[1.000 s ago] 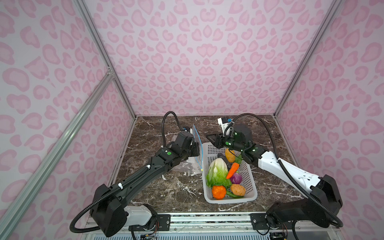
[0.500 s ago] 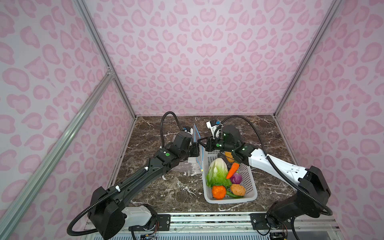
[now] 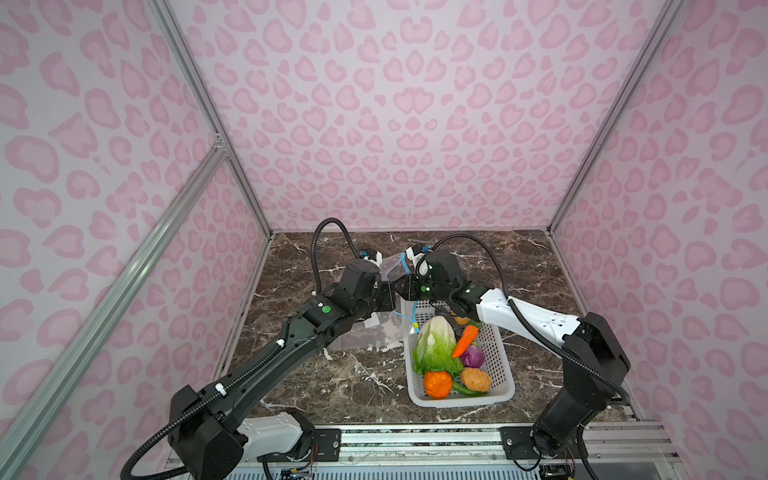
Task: Place the food in the zip-top bag and seal the zipper
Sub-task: 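Bring the right gripper toward the left gripper, pressing the zipper edges together, then release the zipper edge with the right gripper and move it over the basket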
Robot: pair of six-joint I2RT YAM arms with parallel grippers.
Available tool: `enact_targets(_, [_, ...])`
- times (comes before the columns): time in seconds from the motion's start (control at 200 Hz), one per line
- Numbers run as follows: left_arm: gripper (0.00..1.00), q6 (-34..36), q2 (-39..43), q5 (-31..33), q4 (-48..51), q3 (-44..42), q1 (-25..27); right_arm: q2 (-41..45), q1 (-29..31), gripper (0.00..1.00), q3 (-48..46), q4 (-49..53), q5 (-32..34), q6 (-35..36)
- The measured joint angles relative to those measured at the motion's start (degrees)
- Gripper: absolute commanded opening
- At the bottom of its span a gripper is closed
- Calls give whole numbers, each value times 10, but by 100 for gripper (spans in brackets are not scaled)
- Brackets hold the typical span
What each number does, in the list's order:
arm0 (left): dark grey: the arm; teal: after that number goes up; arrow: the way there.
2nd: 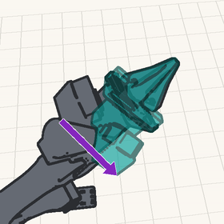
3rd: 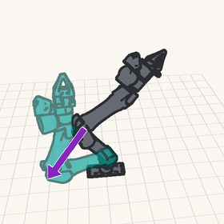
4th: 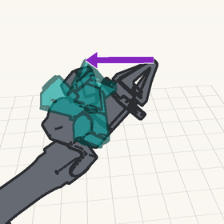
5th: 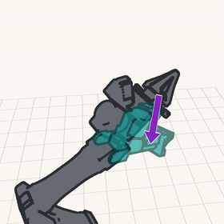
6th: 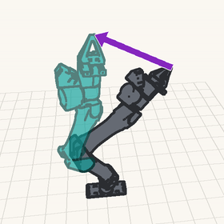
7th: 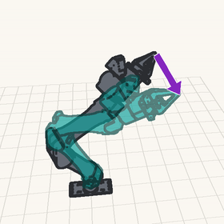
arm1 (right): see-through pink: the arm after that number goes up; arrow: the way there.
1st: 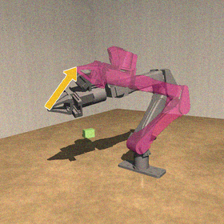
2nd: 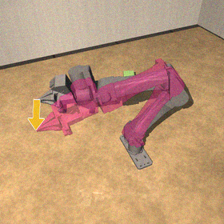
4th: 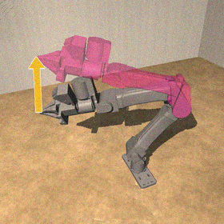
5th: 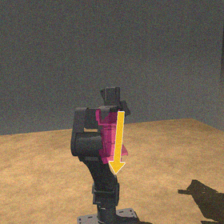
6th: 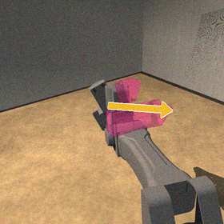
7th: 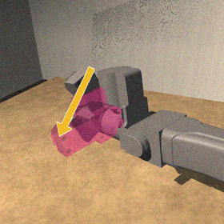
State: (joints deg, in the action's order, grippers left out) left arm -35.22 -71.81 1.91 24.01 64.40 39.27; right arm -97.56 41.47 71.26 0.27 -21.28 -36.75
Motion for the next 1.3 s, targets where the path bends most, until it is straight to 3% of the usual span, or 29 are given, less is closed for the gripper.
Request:
enact_targets(0.1, [2, -2, -3, 3, 15, 4, 1, -21, 0, 70, 9, -9, -19, -7])
enact_targets(0.235, [2, -2, 9, 26, 37, 7, -1, -57, 1, 84, 20, -28, -52, -14])
enact_targets(0.605, [2, 18, 19, 68, 49, 5, -22, -90, 7, 76, 24, -75, -89, -28])
enact_targets(1.01, [2, 38, -10, 80, 42, -12, -31, 10, -12, 75, 21, -6, -79, 30])
enact_targets(1.3, [2, 70, -55, 41, 22, 17, -60, 96, -79, 75, 4, 94, -24, 94])
